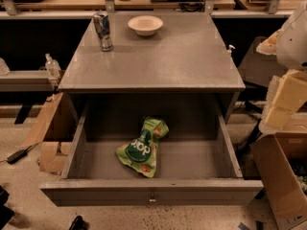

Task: Pick green rice chip bag from top drawer and place on counter

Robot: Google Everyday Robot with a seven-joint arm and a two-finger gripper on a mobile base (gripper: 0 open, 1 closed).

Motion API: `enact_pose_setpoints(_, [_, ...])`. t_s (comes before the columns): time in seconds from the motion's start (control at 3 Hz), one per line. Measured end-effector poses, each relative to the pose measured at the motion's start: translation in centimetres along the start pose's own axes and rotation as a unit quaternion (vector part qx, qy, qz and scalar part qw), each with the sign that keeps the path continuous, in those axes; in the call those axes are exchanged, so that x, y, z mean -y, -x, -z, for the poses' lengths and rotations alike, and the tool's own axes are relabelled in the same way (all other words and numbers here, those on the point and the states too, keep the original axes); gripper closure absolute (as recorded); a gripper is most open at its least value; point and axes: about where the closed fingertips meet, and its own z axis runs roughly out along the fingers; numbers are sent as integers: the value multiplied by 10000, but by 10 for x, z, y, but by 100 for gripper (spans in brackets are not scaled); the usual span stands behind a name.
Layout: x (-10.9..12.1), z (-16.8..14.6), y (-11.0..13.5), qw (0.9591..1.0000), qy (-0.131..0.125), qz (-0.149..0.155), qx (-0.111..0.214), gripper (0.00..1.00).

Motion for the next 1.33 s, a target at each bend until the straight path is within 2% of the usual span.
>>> enact_pose_setpoints(0.67, [4, 6, 3, 9999, -95, 91, 35, 0])
enact_pose_setpoints(1.0, [10, -21, 25, 9971, -48, 613, 438, 0])
enact_pose_setpoints(1.33, [18, -56, 55, 9849, -152, 1454, 928, 0])
